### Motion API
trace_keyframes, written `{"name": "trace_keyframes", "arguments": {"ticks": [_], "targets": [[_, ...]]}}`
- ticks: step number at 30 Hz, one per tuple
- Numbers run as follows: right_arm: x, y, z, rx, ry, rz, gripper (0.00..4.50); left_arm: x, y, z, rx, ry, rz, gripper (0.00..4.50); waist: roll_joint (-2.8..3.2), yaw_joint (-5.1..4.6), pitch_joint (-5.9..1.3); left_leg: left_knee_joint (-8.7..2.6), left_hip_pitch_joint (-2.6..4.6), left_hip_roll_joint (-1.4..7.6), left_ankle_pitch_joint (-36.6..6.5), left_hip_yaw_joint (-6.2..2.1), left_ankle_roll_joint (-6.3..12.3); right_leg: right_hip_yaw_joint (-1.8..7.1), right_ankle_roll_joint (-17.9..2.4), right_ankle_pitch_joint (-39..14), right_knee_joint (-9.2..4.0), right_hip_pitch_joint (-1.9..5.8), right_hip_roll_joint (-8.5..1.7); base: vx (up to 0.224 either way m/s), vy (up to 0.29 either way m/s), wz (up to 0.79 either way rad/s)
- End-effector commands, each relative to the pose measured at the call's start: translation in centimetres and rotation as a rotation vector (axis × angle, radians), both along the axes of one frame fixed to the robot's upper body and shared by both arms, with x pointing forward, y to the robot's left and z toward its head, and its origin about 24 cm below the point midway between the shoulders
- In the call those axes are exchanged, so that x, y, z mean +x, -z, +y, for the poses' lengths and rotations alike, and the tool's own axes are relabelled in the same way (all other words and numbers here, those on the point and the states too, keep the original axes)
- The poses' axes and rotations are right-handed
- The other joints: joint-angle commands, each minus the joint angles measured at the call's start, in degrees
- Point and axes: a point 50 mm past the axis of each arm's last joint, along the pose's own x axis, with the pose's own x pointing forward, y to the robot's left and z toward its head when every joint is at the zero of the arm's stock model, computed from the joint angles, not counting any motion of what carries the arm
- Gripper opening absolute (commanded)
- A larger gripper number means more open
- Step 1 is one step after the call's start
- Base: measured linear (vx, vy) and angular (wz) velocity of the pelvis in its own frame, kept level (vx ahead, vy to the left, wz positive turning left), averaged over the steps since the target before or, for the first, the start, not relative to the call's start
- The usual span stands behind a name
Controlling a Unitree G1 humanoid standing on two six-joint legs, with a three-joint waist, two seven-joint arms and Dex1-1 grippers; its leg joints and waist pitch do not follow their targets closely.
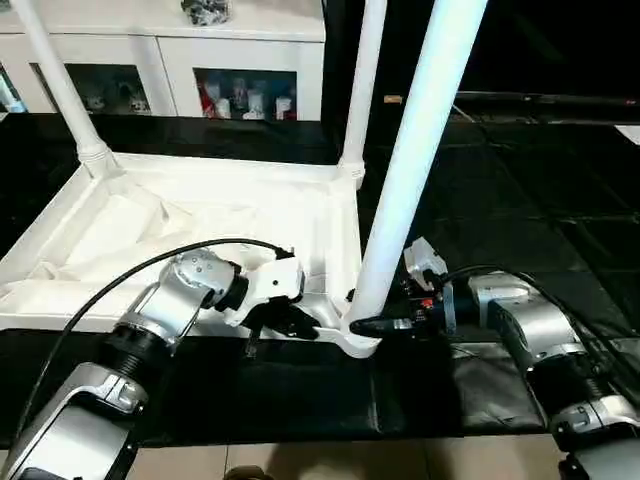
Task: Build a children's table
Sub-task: Rotate leg to tighten
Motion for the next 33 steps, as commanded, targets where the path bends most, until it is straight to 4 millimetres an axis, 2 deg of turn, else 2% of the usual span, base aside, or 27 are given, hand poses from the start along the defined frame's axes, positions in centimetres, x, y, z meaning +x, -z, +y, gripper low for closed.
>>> {"name": "trace_keyframes", "arguments": {"ticks": [1, 2, 5, 6, 7, 8, 10, 11, 13, 14, 15, 16, 17, 18, 19, 20, 21, 22, 24, 25, 28, 30, 33], "targets": [[0.0, -0.2, 0.4, 0.002, -0.036, 0.004, 2.19, 0.0, -0.2, -0.7, 0.017, 0.045, -0.026, 0.0, -0.21, -0.51, -3.88, -3.89, 0.28, 2.79, -8.27, -0.6, 2.15, 3.49, -9.36, -15.1, -4.23, 3.08, -4.82, 0.0, 0.0, 0.0], [0.0, -0.1, 0.5, 0.006, -0.04, 0.005, 2.15, 0.1, -0.2, -0.7, 0.018, 0.039, -0.031, 0.0, -0.09, -0.47, -3.91, -3.86, 0.23, 2.77, -8.15, -0.6, 2.19, 3.49, -9.46, -14.69, -4.21, 3.09, -4.81, 0.0, 0.0, 0.0], [-0.1, -0.1, 0.6, 0.014, -0.041, 0.01, 2.1, 0.2, -0.3, -0.8, 0.011, 0.031, -0.03, 0.0, -0.24, -0.48, -3.87, -3.86, 0.24, 2.74, -8.37, -0.57, 2.18, 3.48, -9.42, -15.01, -4.27, 3.11, -4.8, 0.0, 0.0, 0.0], [-0.3, 0.0, 0.8, 0.041, -0.021, 0.027, 2.1, 0.4, -0.3, -1.2, -0.014, -0.01, -0.023, 0.0, -0.42, -0.54, -3.88, -3.86, 0.2, 2.75, -8.1, -0.54, 2.26, 3.5, -9.44, -15.04, -4.22, 3.17, -4.8, 0.0, 0.0, 0.0], [-0.3, 0.1, 0.9, 0.048, -0.001, 0.032, 2.09, 0.6, -0.4, -1.4, -0.028, -0.036, -0.023, 0.0, -0.32, -0.42, -3.89, -3.83, 0.22, 2.76, -7.83, -0.58, 2.28, 3.49, -9.44, -14.91, -4.18, 3.16, -4.84, 0.0, 0.0, 0.0], [-0.3, 0.2, 1.1, 0.047, 0.03, 0.04, 2.09, 0.9, -0.4, -1.7, -0.043, -0.073, -0.024, 0.0, -0.48, -0.48, -3.82, -3.85, 0.31, 2.79, -7.92, -0.53, 2.41, 3.51, -9.35, -15.11, -4.3, 3.01, -4.76, 0.0, 0.0, 0.0], [-0.1, 0.8, 1.5, 0.012, 0.124, 0.028, 2.09, 1.6, -0.5, -2.4, -0.056, -0.142, -0.036, 0.0, -0.41, -0.48, -3.67, -3.88, 0.65, 2.73, -8.73, -0.45, 1.96, 3.58, -9.16, -16.89, -4.56, 2.74, -4.84, 0.0, 0.0, 0.0], [0.2, 1.3, 1.9, -0.019, 0.198, 0.025, 2.09, 1.9, -0.5, -2.7, -0.062, -0.185, -0.035, 0.0, -0.53, -0.63, -3.63, -4.01, 0.51, 2.56, -9.18, -0.64, 1.39, 3.47, -8.23, -19.29, -4.75, 2.99, -4.92, 0.0, 0.0, 0.0], [0.6, 2.0, 2.5, -0.073, 0.306, 0.024, 2.05, 2.5, -0.6, -3.3, -0.077, -0.258, -0.034, 0.0, -0.57, -1.15, -3.4, -4.27, 0.49, 2.35, -10.13, -0.79, 0.31, 3.35, -6.39, -23.37, -5.31, 2.89, -4.89, 0.0, 0.0, 0.0], [0.9, 2.3, 3.1, -0.08, 0.374, 0.041, 2.04, 2.9, -0.7, -3.9, -0.097, -0.317, -0.031, 0.0, 0.32, -1.46, -3.4, -4.3, 0.67, 2.31, -10.65, -0.9, -0.43, 3.43, -5.9, -25.09, -5.49, 2.83, -5.07, 0.0, 0.0, 0.0], [1.1, 2.4, 3.7, -0.083, 0.427, 0.058, 2.01, 3.2, -0.8, -4.4, -0.113, -0.361, -0.031, 0.0, -0.21, -1.91, -3.46, -4.31, 0.64, 2.27, -11.47, -0.97, -0.51, 3.32, -5.52, -25.93, -5.81, 2.9, -5.06, 0.0, 0.0, 0.0], [1.2, 2.6, 4.1, -0.084, 0.459, 0.071, 1.99, 3.3, -0.8, -4.7, -0.123, -0.388, -0.03, 0.0, -0.23, -2.04, -3.46, -4.32, 0.56, 2.19, -11.26, -0.94, -0.46, 3.32, -5.37, -25.92, -5.81, 2.95, -4.96, 0.0, 0.0, 0.0], [1.5, 2.6, 4.9, -0.073, 0.52, 0.088, 1.99, 3.6, -0.8, -5.2, -0.135, -0.439, -0.032, 0.0, 0.61, -2.08, -3.54, -4.39, 0.46, 2.26, -11.24, -1.15, -0.61, 3.31, -5.55, -25.15, -5.66, 3.02, -5.06, 0.0, 0.0, 0.0], [1.7, 2.5, 5.4, -0.066, 0.555, 0.098, 1.99, 3.8, -0.8, -5.5, -0.14, -0.469, -0.034, 0.0, 0.15, -2.59, -3.47, -4.46, 0.41, 2.26, -11.87, -1.12, -0.68, 3.21, -5.45, -25.17, -5.87, 2.96, -4.92, 0.0, 0.0, 0.0], [1.9, 2.5, 5.9, -0.064, 0.583, 0.097, 1.98, 3.9, -0.8, -5.8, -0.144, -0.497, -0.034, 0.0, 0.1, -2.67, -3.55, -4.38, 0.52, 2.15, -11.97, -1.08, -0.7, 3.25, -5.48, -25.11, -5.96, 2.93, -4.94, 0.0, 0.0, 0.0], [2.1, 2.4, 6.4, -0.062, 0.608, 0.097, 1.98, 4.1, -0.8, -6.0, -0.147, -0.524, -0.036, 0.0, 0.3, -3.11, -3.6, -4.34, 0.38, 2.09, -11.83, -1.06, -0.7, 3.33, -5.94, -23.93, -5.78, 2.97, -4.89, 0.0, 0.0, 0.0], [2.5, 2.1, 7.8, -0.059, 0.659, 0.092, 1.98, 4.5, -0.9, -6.6, -0.157, -0.597, -0.042, 0.0, 0.42, -3.37, -3.59, -4.33, 0.42, 2.02, -11.77, -1.09, -0.69, 3.26, -6.11, -23.81, -5.85, 2.92, -4.85, 0.0, 0.0, 0.0], [2.5, 2.1, 7.8, -0.059, 0.659, 0.092, 1.98, 4.5, -0.9, -6.6, -0.157, -0.597, -0.042, 0.0, 0.36, -3.48, -3.64, -4.27, 0.47, 1.99, -11.57, -1.05, -0.7, 3.26, -6.24, -23.4, -5.81, 2.91, -4.8, 0.0, 0.0, 0.0], [3.1, 1.5, 9.3, -0.092, 0.709, 0.027, 1.98, 5.2, -1.3, -7.0, -0.183, -0.697, -0.055, 0.0, 0.22, -3.77, -3.67, -4.24, 0.09, 1.97, -9.94, -1.02, -0.32, 3.32, -7.28, -19.95, -5.34, 3.05, -4.7, 0.0, 0.0, 0.0], [3.2, 1.4, 9.5, -0.101, 0.72, 0.014, 1.98, 5.3, -1.4, -7.0, -0.186, -0.71, -0.057, 0.0, 0.26, -3.83, -3.73, -4.26, 0.15, 1.93, -9.96, -1.03, -0.29, 3.26, -7.34, -19.81, -5.34, 3.15, -4.66, 0.0, 0.0, 0.0], [3.2, 1.1, 9.6, -0.061, 0.715, 0.009, 1.98, 5.3, -1.6, -7.0, -0.194, -0.709, -0.069, 0.0, 0.22, -3.86, -3.97, -4.09, -0.01, 2.01, -8.06, -0.91, 1.02, 3.48, -8.55, -14.05, -4.77, 3.37, -4.62, 0.0, 0.0, 0.0], [3.0, 1.0, 9.2, -0.019, 0.687, 0.024, 2.49, 5.2, -1.7, -6.8, -0.19, -0.675, -0.077, 0.0, 0.14, -3.86, -3.98, -4.03, 0.05, 2.09, -7.24, -0.83, 1.98, 3.52, -9.8, -10.92, -4.42, 3.47, -4.61, 0.0, 0.0, 0.0], [2.5, 1.3, 8.5, -0.015, 0.641, 0.025, 2.72, 4.8, -1.7, -6.2, -0.182, -0.6, -0.097, 0.0, 0.26, -3.79, -3.94, -4.06, -0.11, 2.14, -7.55, -0.86, 2.69, 3.53, -9.91, -10.69, -4.5, 3.72, -4.76, 0.0, 0.0, 0.0]]}}
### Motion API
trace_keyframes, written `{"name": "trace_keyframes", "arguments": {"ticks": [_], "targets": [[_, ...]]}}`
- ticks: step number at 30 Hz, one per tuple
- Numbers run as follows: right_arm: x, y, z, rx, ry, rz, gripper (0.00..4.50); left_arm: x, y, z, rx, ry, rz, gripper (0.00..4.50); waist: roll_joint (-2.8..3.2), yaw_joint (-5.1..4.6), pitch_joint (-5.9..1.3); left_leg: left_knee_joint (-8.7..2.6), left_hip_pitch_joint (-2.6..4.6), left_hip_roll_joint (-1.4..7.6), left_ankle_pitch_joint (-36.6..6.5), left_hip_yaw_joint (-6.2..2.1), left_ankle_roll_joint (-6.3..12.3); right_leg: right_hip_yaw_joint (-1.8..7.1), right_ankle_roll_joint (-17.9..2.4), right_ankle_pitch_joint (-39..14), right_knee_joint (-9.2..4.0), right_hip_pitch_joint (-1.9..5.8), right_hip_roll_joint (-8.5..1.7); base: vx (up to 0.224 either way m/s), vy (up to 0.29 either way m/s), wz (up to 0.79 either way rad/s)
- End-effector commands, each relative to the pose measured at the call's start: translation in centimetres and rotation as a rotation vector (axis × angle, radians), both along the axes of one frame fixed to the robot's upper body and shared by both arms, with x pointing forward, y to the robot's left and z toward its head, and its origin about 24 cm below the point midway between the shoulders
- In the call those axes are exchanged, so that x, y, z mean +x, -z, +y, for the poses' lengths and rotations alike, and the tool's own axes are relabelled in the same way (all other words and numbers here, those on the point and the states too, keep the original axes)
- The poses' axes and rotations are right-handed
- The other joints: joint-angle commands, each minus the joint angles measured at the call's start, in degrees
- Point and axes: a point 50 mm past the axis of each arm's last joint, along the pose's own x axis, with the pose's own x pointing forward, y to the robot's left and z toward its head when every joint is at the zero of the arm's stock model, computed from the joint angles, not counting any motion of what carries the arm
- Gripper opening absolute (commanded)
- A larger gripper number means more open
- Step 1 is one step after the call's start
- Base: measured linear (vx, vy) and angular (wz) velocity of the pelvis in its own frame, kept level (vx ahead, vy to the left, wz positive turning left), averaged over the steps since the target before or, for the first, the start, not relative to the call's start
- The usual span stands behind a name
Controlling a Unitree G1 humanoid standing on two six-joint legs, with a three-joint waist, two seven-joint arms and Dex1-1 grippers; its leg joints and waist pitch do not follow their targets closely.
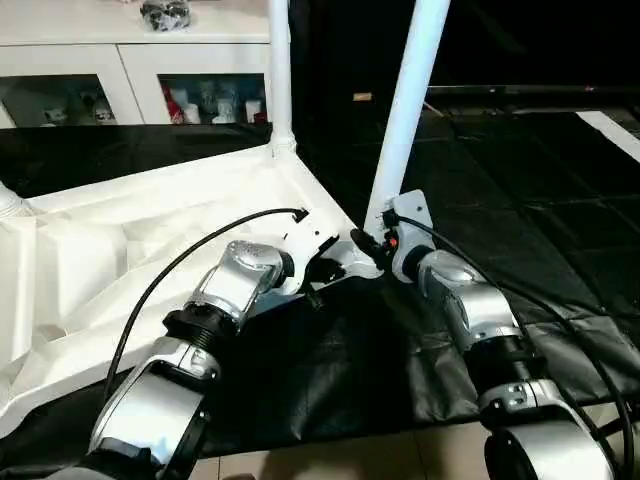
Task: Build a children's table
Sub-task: Rotate leg to tighten
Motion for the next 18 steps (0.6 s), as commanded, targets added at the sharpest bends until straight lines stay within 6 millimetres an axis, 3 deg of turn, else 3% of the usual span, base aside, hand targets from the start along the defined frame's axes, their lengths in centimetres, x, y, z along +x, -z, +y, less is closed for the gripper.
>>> {"name": "trace_keyframes", "arguments": {"ticks": [1, 2, 3, 8, 11, 13, 18], "targets": [[-2.3, 1.4, 4.4, 0.083, -0.27, 0.084, 3.0, 0.4, -2.2, -1.3, -0.049, 0.048, -0.121, 0.0, 0.04, 0.35, -3.68, -3.95, -0.27, 2.19, -7.61, -0.86, 2.74, 3.49, -9.97, -10.78, -4.38, 3.62, -4.78, 0.0, 0.0, 0.0], [-2.5, 1.6, 4.0, 0.069, -0.285, 0.081, 3.08, 0.3, -2.2, -1.0, -0.046, 0.061, -0.113, 0.0, -0.06, 0.14, -3.7, -3.99, -0.29, 2.2, -8.01, -0.89, 2.68, 3.42, -9.92, -11.32, -4.43, 3.73, -4.77, 0.0, 0.0, 0.0], [-2.6, 1.7, 3.1, 0.053, -0.301, 0.074, 3.08, 0.1, -2.0, -0.6, -0.038, 0.09, -0.109, 0.0, 0.31, 0.24, -3.74, -3.94, -0.15, 2.26, -8.02, -0.93, 2.66, 3.44, -9.98, -11.47, -4.42, 3.67, -4.85, 0.0, 0.0, 0.0], [-2.6, 1.4, -1.3, 0.021, -0.35, 0.051, 3.55, -0.9, -1.8, 1.4, 0.01, 0.264, -0.105, 0.0, 0.24, 0.23, -3.72, -3.86, -0.11, 2.38, -7.82, -0.79, 3.27, 3.51, -11.34, -9.32, -4.21, 3.61, -4.69, 0.0, 0.0, 0.0], [-2.8, 0.9, -2.4, 0.013, -0.392, 0.037, 3.57, -1.4, -1.8, 1.9, 0.021, 0.328, -0.09, 0.0, 0.26, 0.52, -3.72, -3.82, -0.04, 2.48, -7.84, -0.77, 3.2, 3.46, -11.76, -9.11, -4.1, 3.67, -4.65, 0.0, 0.0, 0.0], [-3.1, 0.3, -3.3, 0.017, -0.466, 0.023, 3.81, -1.8, -1.9, 2.4, 0.03, 0.395, -0.085, 0.0, 0.4, 0.7, -3.62, -3.82, -0.02, 2.62, -8.33, -0.7, 3.15, 3.5, -11.89, -9.92, -4.1, 3.52, -4.73, 0.0, 0.0, 0.0], [-4.3, -0.6, -4.6, 0.017, -0.675, 0.028, 3.81, -2.7, -1.8, 3.2, 0.059, 0.524, -0.057, 0.0, 0.58, 2.19, -3.77, -3.6, 0.15, 2.91, -7.51, -0.54, 3.85, 3.48, -12.38, -7.8, -3.74, 3.26, -4.65, 0.0, 0.0, 0.0]]}}
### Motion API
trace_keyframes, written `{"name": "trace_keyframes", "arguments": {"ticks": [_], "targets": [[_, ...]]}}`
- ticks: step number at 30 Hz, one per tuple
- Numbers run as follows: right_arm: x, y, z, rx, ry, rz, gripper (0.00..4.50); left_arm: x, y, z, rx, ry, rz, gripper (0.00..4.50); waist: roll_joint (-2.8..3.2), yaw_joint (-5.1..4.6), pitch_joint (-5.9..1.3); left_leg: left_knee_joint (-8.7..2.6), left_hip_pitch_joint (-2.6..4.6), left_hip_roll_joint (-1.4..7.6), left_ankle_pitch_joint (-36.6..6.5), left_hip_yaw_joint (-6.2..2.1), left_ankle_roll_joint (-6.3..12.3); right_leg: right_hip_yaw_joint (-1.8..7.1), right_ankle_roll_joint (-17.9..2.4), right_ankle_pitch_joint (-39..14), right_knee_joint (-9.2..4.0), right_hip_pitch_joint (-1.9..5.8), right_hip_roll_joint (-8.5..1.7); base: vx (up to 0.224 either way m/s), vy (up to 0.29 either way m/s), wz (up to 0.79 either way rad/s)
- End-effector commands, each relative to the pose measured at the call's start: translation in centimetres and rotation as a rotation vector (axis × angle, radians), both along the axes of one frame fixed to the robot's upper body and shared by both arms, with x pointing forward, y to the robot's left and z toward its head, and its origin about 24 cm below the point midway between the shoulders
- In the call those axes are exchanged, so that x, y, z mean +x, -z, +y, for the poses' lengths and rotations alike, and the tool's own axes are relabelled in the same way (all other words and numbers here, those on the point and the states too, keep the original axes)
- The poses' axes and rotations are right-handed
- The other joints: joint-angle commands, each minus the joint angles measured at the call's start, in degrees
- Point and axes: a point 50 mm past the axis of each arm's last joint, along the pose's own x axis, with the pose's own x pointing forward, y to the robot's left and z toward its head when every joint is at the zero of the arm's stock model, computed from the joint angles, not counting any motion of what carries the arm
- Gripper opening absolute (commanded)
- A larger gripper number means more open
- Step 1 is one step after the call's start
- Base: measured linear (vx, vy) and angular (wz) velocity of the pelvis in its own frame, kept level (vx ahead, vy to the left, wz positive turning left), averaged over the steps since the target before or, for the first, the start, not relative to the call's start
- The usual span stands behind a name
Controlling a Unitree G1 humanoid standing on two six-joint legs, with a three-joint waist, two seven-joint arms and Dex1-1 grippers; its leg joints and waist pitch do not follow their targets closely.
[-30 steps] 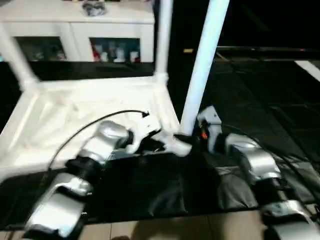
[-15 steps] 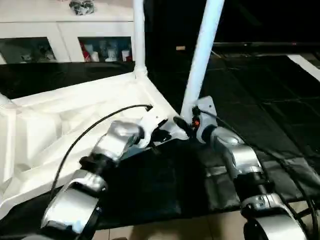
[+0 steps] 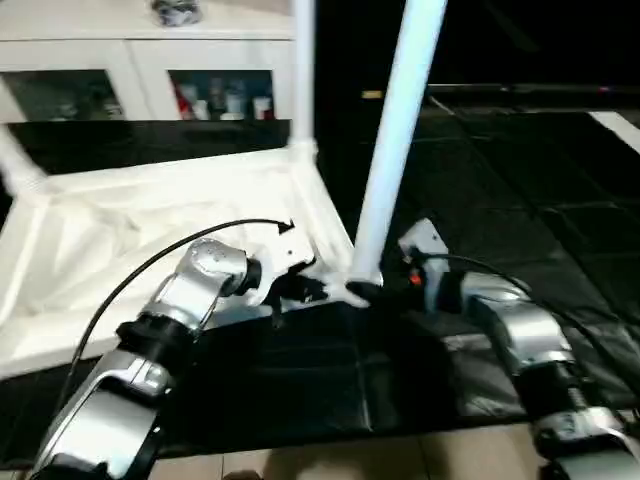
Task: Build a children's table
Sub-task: Rotate leg to tighten
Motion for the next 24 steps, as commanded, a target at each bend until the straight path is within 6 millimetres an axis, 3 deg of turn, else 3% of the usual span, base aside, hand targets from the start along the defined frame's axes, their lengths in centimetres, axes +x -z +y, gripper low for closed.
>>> {"name": "trace_keyframes", "arguments": {"ticks": [1, 3, 9, 24], "targets": [[-0.4, -0.8, 0.0, 0.016, -0.109, -0.02, 3.81, -0.5, -1.2, -0.9, 0.001, 0.147, -0.043, 0.0, 0.31, -0.05, -3.97, -3.54, 0.27, 2.77, -7.65, -0.58, 3.9, 3.47, -12.39, -7.93, -3.75, 3.57, -4.7, 0.0, 0.0, 0.0], [-0.4, -1.3, -0.2, 0.023, -0.175, -0.031, 3.81, -0.9, -1.0, -0.6, 0.021, 0.213, -0.037, 0.0, 0.3, 0.52, -3.91, -3.55, 0.33, 2.82, -8.43, -0.53, 3.6, 3.53, -12.11, -9.68, -3.93, 3.41, -4.85, 0.0, 0.0, 0.0], [-0.5, -1.7, 0.2, 0.05, -0.283, -0.022, 3.81, -1.7, -0.8, -0.7, 0.028, 0.288, -0.029, 0.0, 0.02, 0.8, -3.91, -3.71, 0.42, 2.98, -9.02, -0.67, 2.69, 3.48, -11.91, -11.58, -3.82, 3.35, -4.88, 0.0, 0.0, 0.0], [-0.8, -1.0, 0.7, 0.053, -0.385, 0.042, 2.44, -1.8, -0.8, -0.9, 0.027, 0.306, -0.043, 0.0, -0.32, 1.51, -4.06, -3.49, 0.26, 2.83, -7.06, -0.58, 2.99, 3.45, -10.93, -11.74, -3.73, 3.29, -4.85, 0.0, 0.0, 0.0]]}}
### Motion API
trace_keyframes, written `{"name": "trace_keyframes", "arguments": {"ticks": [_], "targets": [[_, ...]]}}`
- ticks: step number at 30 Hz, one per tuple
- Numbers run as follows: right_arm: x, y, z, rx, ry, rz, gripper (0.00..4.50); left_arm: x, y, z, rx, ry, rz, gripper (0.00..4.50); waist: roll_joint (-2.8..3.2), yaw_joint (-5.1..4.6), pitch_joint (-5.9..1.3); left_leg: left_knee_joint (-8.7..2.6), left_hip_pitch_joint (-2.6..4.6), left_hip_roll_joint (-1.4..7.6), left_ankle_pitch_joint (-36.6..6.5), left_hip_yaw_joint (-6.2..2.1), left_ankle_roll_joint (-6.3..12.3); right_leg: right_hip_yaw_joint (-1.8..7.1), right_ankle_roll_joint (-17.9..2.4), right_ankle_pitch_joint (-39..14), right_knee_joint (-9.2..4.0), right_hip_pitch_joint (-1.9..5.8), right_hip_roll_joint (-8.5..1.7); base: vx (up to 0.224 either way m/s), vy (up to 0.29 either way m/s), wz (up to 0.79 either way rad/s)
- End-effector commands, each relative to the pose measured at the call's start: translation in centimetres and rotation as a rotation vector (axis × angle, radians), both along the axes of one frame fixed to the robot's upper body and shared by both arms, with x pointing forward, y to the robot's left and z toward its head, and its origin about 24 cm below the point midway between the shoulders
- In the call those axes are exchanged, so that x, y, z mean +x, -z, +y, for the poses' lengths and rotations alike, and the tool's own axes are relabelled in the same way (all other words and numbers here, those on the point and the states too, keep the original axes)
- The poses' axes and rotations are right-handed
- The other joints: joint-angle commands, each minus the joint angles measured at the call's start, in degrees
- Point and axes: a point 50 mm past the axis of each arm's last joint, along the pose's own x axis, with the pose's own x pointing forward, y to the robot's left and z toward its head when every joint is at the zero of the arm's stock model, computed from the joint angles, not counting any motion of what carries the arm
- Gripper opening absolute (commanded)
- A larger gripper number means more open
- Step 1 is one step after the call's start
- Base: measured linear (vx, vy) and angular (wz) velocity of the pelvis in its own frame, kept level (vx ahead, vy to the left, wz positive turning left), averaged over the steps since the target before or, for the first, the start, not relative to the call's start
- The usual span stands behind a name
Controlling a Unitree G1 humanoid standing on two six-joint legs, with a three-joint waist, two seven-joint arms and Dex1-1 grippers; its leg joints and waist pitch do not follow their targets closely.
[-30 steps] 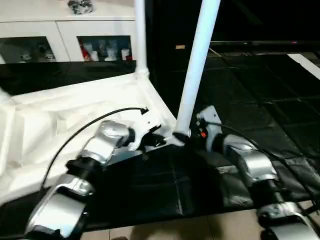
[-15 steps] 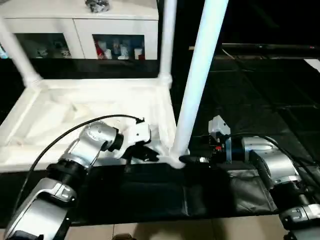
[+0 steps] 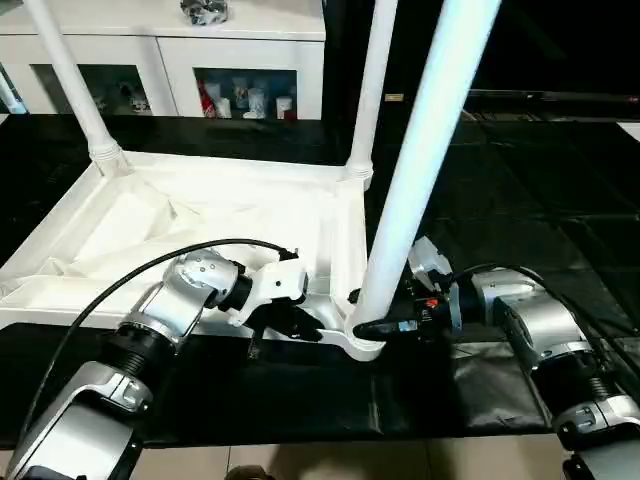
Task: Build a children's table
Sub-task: Rotate leg to tighten
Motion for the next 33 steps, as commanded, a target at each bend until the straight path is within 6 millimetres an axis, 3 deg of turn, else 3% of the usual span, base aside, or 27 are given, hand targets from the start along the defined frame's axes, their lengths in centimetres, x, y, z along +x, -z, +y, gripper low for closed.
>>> {"name": "trace_keyframes", "arguments": {"ticks": [1, 14, 17, 19, 23, 25, 27, 28, 29, 30, 31, 33], "targets": [[0.0, -0.2, 0.1, 0.001, -0.04, -0.002, 2.38, 0.0, -0.8, -1.0, -0.007, 0.056, -0.056, 0.0, -0.28, -0.39, -4.07, -3.68, 0.31, 2.8, -7.03, -0.57, 3.01, 3.46, -10.9, -11.74, -3.82, 3.24, -4.81, 0.0, 0.0, 0.0], [-0.6, 0.3, 0.5, 0.031, -0.044, 0.032, 2.08, 0.7, -0.6, -0.9, -0.022, -0.035, -0.073, 0.0, -0.11, -0.11, -4.06, -3.61, 0.36, 2.74, -7.3, -0.53, 2.96, 3.47, -10.34, -12.53, -4.02, 3.16, -4.76, 0.0, 0.0, 0.0], [-0.8, 0.6, 0.8, 0.066, 0.02, 0.041, 2.08, 1.4, -0.6, -1.2, -0.045, -0.125, -0.077, 0.0, 0.06, 0.02, -4.04, -3.66, 0.39, 2.86, -7.3, -0.56, 2.91, 3.53, -10.53, -12.15, -3.96, 3.13, -4.78, 0.0, 0.0, 0.0], [-0.7, 1.1, 1.1, 0.074, 0.114, 0.041, 2.08, 2.0, -0.6, -1.7, -0.069, -0.203, -0.088, 0.0, -0.17, 0.13, -4.02, -3.68, 0.5, 2.75, -8.08, -0.57, 2.52, 3.45, -10.24, -13.4, -4.19, 3.13, -4.84, 0.0, 0.0, 0.0], [0.2, 2.3, 1.8, 0.068, 0.342, 0.046, 2.05, 2.9, -0.8, -2.8, -0.109, -0.332, -0.088, 0.0, -0.24, -0.81, -3.69, -4.14, 0.5, 2.34, -10.63, -0.89, 0.42, 3.25, -7.25, -21.8, -5.2, 3.25, -5.05, 0.0, 0.0, 0.0], [1.1, 2.8, 3.1, 0.095, 0.513, 0.095, 2.05, 3.6, -1.0, -4.0, -0.139, -0.464, -0.07, 0.0, -0.26, -1.27, -3.62, -4.2, 0.54, 2.37, -10.85, -0.94, 0.29, 3.3, -6.8, -23.23, -5.38, 3.19, -5.15, 0.0, 0.0, 0.0], [1.5, 2.9, 3.7, 0.106, 0.567, 0.115, 2.04, 3.9, -1.1, -4.5, -0.154, -0.512, -0.06, 0.0, -0.23, -2.0, -3.68, -4.25, 0.38, 2.29, -10.82, -1.08, -0.06, 3.19, -6.89, -22.95, -5.36, 3.26, -5.06, 0.0, 0.0, 0.0], [2.1, 2.8, 5.2, 0.13, 0.651, 0.155, 2.04, 4.4, -1.5, -5.4, -0.181, -0.582, -0.06, 0.0, -0.45, -2.29, -3.81, -4.26, -0.18, 2.05, -9.69, -1.25, 0.25, 3.02, -6.47, -22.2, -5.19, 3.82, -5.05, 0.0, 0.0, 0.0], [2.1, 2.8, 5.2, 0.13, 0.651, 0.155, 2.04, 4.4, -1.5, -5.4, -0.181, -0.582, -0.06, 0.0, -0.18, -2.93, -3.69, -4.3, -0.36, 2.05, -9.23, -1.23, 0.14, 3.0, -6.61, -21.5, -5.16, 3.6, -4.89, 0.0, 0.0, 0.0], [2.6, 2.5, 7.0, 0.145, 0.705, 0.189, 2.04, 4.8, -1.9, -6.3, -0.202, -0.643, -0.067, 0.0, -0.38, -3.3, -3.99, -4.08, -0.32, 1.9, -8.41, -1.21, 0.43, 3.04, -6.8, -20.09, -5.07, 3.81, -4.95, 0.0, 0.0, 0.0], [2.9, 2.4, 7.9, 0.143, 0.732, 0.204, 2.04, 5.0, -2.0, -6.7, -0.211, -0.672, -0.066, 0.0, -0.32, -3.61, -3.97, -3.99, -0.38, 1.87, -7.82, -1.12, 0.46, 3.16, -7.42, -18.67, -4.85, 3.61, -4.89, 0.0, 0.0, 0.0], [3.2, 2.3, 8.6, 0.132, 0.761, 0.21, 2.04, 5.1, -2.2, -7.0, -0.216, -0.695, -0.068, 0.0, -0.19, -4.07, -4.33, -3.76, -0.54, 1.68, -5.13, -1.12, 0.92, 3.13, -8.76, -13.95, -4.37, 3.94, -4.78, 0.0, 0.0, 0.0]]}}
